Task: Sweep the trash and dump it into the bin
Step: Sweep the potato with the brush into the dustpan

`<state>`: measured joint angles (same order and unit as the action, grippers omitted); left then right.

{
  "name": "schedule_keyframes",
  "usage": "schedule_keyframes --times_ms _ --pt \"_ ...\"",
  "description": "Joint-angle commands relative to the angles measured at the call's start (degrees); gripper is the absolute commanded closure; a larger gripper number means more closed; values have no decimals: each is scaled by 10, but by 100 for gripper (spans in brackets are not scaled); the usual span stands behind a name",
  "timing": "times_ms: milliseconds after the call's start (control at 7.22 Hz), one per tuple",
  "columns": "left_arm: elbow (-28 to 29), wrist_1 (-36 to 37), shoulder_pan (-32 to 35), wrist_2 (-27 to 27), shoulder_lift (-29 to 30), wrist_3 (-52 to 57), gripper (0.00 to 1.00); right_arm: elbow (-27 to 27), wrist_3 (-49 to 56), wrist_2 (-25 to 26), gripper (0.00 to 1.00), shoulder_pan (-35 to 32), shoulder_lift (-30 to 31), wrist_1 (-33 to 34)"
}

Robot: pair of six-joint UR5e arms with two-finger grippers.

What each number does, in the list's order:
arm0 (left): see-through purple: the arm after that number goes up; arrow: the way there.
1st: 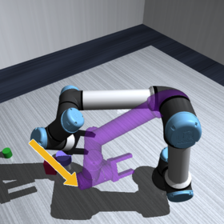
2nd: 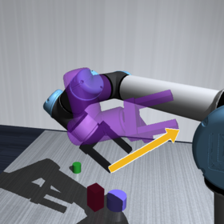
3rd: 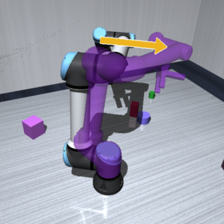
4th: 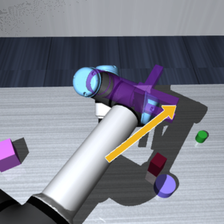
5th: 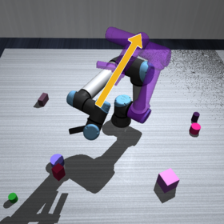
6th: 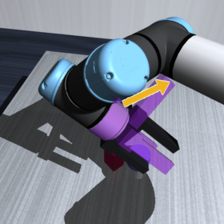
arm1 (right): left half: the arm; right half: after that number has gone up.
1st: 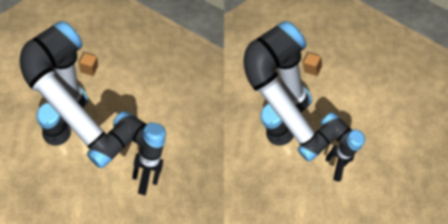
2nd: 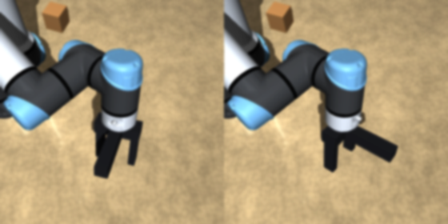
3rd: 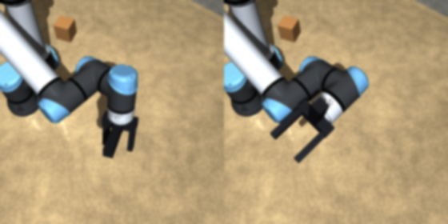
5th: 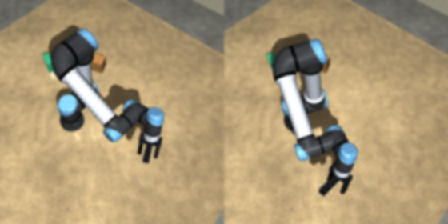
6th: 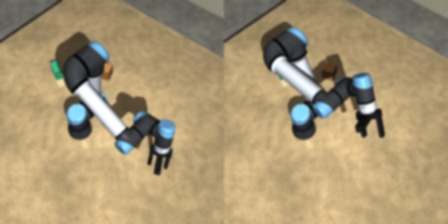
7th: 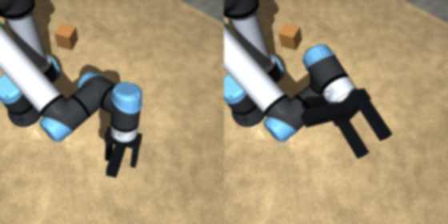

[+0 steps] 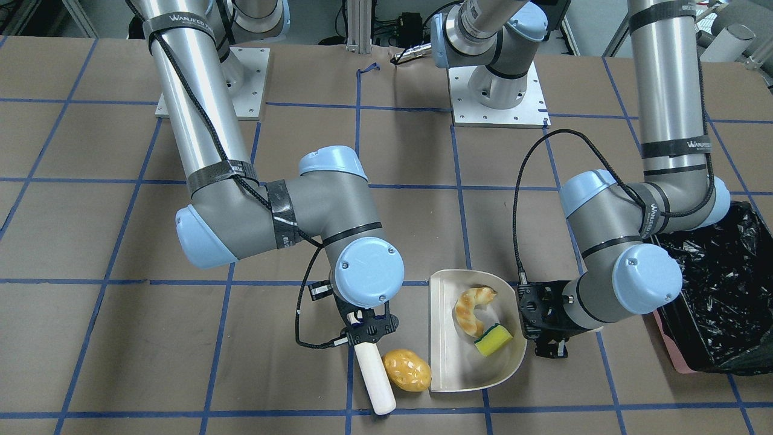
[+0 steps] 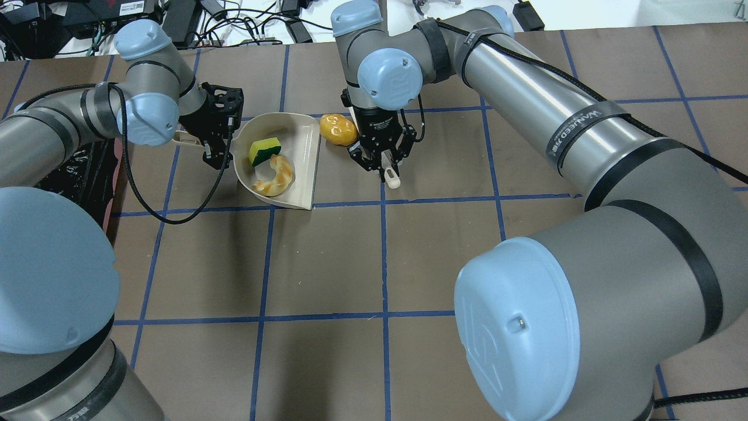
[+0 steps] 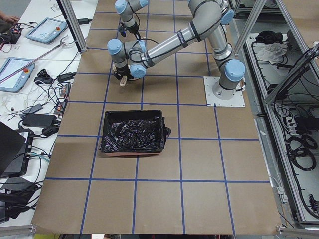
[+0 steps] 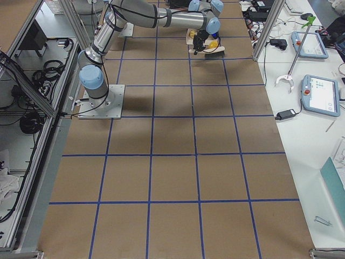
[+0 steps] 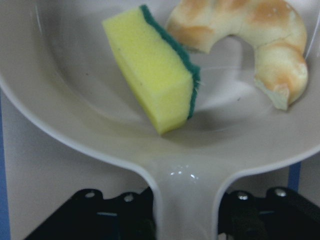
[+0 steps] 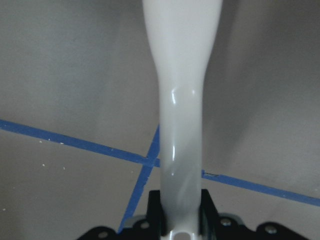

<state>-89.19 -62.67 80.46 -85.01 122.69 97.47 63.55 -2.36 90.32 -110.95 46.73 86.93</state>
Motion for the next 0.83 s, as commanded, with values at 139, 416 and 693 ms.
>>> schedule_keyframes --times_ms 139,416,693 --pt "0 0 0 -1 0 0 100 1 -29 -18 100 -22 -3 1" --pt "0 0 0 -1 0 0 100 0 -34 -20 100 -29 -1 3" --pt "1 0 0 -1 0 0 100 -1 -37 -33 100 -30 -1 6"
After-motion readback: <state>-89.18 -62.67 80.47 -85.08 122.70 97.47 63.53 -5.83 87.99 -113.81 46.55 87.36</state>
